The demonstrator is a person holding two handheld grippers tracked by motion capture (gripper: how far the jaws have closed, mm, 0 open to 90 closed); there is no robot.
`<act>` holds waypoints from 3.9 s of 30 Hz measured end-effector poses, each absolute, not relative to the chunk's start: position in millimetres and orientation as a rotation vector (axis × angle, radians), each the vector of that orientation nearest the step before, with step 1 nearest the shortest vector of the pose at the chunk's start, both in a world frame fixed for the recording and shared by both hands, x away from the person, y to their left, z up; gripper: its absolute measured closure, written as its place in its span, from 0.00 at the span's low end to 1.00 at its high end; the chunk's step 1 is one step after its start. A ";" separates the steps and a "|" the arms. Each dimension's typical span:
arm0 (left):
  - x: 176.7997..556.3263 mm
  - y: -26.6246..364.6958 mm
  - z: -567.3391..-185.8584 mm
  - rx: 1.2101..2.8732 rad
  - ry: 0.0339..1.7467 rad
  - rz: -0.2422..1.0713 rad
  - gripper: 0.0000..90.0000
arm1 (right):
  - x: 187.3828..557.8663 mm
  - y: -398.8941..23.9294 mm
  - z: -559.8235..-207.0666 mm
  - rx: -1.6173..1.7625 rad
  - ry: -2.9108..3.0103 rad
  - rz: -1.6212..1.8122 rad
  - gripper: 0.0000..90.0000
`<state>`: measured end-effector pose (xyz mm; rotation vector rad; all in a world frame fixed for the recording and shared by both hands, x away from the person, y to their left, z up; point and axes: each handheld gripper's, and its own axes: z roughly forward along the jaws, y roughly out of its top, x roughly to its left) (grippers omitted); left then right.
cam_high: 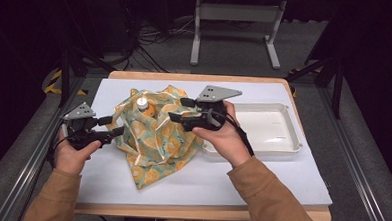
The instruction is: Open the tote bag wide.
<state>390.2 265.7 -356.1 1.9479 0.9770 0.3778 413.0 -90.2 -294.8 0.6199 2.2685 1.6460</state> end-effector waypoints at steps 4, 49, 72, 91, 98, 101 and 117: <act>392.2 260.0 -359.3 1.953 0.978 0.372 0.39 | 416.0 -65.4 -297.2 0.603 2.279 1.663 0.38; 394.1 269.9 -346.5 1.991 0.958 0.460 1.00 | 440.3 -58.7 -325.9 0.641 2.333 1.581 0.42; 401.5 292.4 -362.4 2.000 1.053 0.475 1.00 | 463.9 -70.4 -368.1 0.781 2.420 1.424 0.42; 434.5 275.4 -403.4 2.059 1.124 0.356 1.00 | 469.2 -58.1 -402.9 0.853 2.578 1.197 0.40; 436.8 280.8 -414.2 2.087 1.159 0.329 1.00 | 468.1 -58.9 -415.8 0.878 2.647 1.081 0.39; 436.5 282.8 -417.1 2.095 1.180 0.326 1.00 | 467.0 -58.7 -420.7 0.882 2.670 1.042 0.39; 411.2 302.5 -389.0 1.934 1.098 0.338 0.71 | 453.0 -79.3 -386.7 0.796 2.546 1.287 0.37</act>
